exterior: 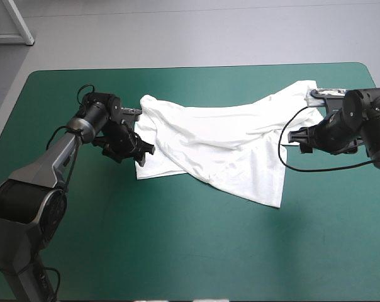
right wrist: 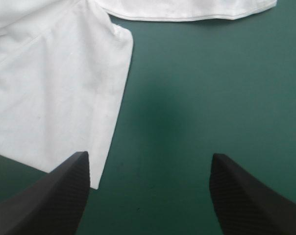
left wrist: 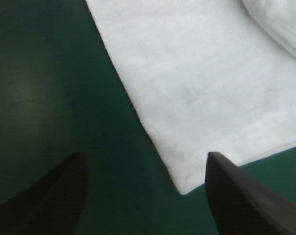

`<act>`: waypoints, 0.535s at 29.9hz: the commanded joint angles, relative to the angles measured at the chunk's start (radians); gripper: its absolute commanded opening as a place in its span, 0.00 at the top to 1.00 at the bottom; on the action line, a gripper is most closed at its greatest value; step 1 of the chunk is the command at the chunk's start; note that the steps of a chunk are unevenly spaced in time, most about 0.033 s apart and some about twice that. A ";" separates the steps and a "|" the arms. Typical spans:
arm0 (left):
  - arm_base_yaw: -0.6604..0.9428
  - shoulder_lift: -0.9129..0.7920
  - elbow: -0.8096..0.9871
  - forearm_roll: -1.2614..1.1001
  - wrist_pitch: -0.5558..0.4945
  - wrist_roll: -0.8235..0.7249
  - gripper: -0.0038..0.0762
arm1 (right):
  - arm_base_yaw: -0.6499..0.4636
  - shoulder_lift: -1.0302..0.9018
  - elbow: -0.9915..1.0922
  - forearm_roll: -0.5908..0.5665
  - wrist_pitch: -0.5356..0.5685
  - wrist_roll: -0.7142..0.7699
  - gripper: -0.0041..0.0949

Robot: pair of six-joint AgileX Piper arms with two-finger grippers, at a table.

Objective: Fold the cloth

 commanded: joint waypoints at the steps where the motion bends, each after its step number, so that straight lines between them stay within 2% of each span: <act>1: -0.032 -0.043 -0.002 0.009 0.053 -0.029 0.33 | 0.052 -0.045 -0.022 0.014 -0.025 -0.011 0.31; 7: -0.083 0.009 -0.002 0.017 0.002 -0.046 0.33 | 0.147 -0.045 -0.012 0.007 -0.025 0.021 0.31; 13: -0.088 0.080 -0.002 -0.031 0.024 -0.029 0.34 | 0.166 -0.045 -0.007 0.007 -0.025 0.031 0.31; 16: -0.088 0.088 -0.002 -0.052 0.024 -0.029 0.44 | 0.166 -0.045 0.043 0.007 -0.025 0.027 0.31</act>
